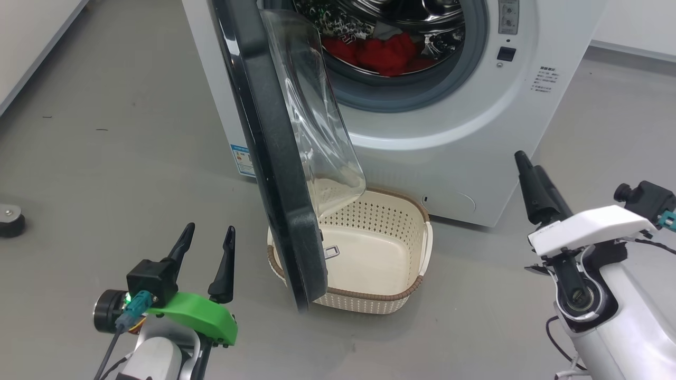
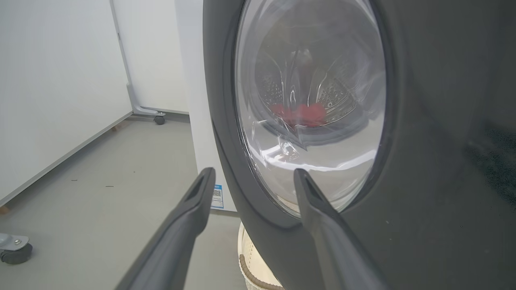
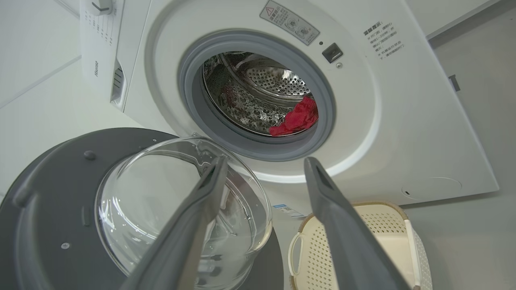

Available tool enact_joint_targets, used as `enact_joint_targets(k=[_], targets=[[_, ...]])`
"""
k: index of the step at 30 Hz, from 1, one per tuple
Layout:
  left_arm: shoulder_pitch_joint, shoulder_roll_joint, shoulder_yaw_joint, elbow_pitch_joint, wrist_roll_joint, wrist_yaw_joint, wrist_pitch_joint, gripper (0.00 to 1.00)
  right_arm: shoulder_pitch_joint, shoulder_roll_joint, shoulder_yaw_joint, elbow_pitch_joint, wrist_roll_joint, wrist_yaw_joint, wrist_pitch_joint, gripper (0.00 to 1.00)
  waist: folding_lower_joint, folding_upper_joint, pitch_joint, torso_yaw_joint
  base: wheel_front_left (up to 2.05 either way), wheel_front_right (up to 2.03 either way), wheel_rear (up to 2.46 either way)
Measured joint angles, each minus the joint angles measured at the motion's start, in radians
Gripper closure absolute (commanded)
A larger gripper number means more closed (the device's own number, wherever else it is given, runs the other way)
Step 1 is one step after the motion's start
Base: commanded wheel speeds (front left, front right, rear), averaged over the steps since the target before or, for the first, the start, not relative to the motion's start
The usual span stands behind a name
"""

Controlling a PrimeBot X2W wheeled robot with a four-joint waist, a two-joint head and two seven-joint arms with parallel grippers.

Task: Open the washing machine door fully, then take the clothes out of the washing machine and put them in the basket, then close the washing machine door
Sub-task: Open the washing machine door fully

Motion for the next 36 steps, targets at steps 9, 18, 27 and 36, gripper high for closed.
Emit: enact_joint_targets(k=[9,18,27,36], targets=[[0.0,0.001,-0.006,-0.005,0.0,0.0,0.001,0.0,0.016,-0.1,0.084,0.023,-0.364,0.0,-0.211,0.0,0.0,0.0,-0.009,-0.006,0.0,0.0,0.0],[0.0,0.001,-0.007,-0.007,0.0,0.0,0.01,0.0,0.053,-0.083,0.102,0.083,-0.552,-0.125,-0.191,0.0,0.0,0.0,-0.011,0.0,0.0,0.0,0.0],[0.002,0.005,-0.006,-0.008,0.0,0.008,0.01,0.0,0.075,-0.027,0.049,0.077,-0.644,-0.194,-0.187,0.0,0.0,0.0,-0.01,0.005,0.0,0.0,0.0],[0.004,0.005,-0.006,-0.01,0.0,0.009,0.01,0.0,0.123,0.008,0.027,0.079,-0.709,-0.199,-0.187,0.0,0.0,0.0,-0.007,0.007,0.0,0.0,0.0]])
